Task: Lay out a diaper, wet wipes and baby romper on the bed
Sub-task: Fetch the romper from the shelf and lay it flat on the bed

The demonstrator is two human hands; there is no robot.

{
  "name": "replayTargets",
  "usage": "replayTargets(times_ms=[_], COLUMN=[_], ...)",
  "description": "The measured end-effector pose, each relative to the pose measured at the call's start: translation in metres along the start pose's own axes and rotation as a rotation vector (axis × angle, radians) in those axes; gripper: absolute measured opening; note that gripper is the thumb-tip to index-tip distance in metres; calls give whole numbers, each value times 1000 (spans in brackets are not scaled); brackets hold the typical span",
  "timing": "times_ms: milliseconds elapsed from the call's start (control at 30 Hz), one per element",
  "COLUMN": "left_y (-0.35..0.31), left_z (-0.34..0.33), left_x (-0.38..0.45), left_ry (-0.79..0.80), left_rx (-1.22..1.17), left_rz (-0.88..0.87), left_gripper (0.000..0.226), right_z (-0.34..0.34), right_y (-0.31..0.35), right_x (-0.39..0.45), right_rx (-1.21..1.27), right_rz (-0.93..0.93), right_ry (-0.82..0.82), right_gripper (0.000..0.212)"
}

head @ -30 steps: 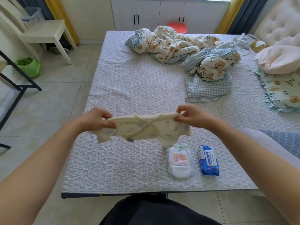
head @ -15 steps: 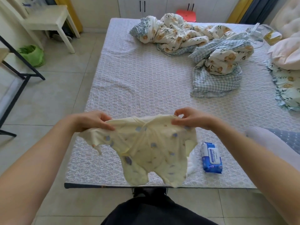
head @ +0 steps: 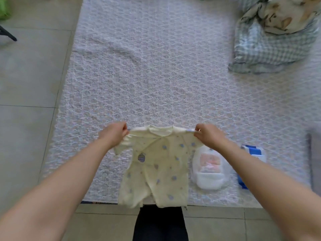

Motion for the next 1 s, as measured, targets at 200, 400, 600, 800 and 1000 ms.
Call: replayTargets(times_ms=[200, 400, 600, 800, 1000], left_y=[1, -4, -8, -22, -20], left_z=[-8, 6, 43, 88, 87], left_x=[64, 119, 157, 183, 208], left_ry=[-56, -100, -241, -425, -362], left_rx=[6, 100, 97, 92, 124], left_rz=[7, -11, -36, -56, 9], left_gripper=[19, 18, 20, 23, 26], right_z=[-4, 9, 47, 84, 83], right_y=[-12, -18, -16, -6, -9], right_x=[62, 111, 145, 172, 196], right_rx=[81, 4, 44, 4, -46], right_rz=[56, 73, 71, 57, 30], right_ry=[-62, -95, -266, -443, -466], right_gripper=[17, 24, 28, 30, 34])
Point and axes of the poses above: each hand's wrist, its own x-axis towards the middle knuckle, its own z-axis out of the back of the hand, y = z × x, the point moved 6 cm from there along x, towards the middle knuckle, and after that the axes turned 11 degrees about y, right-handed, at the moved point
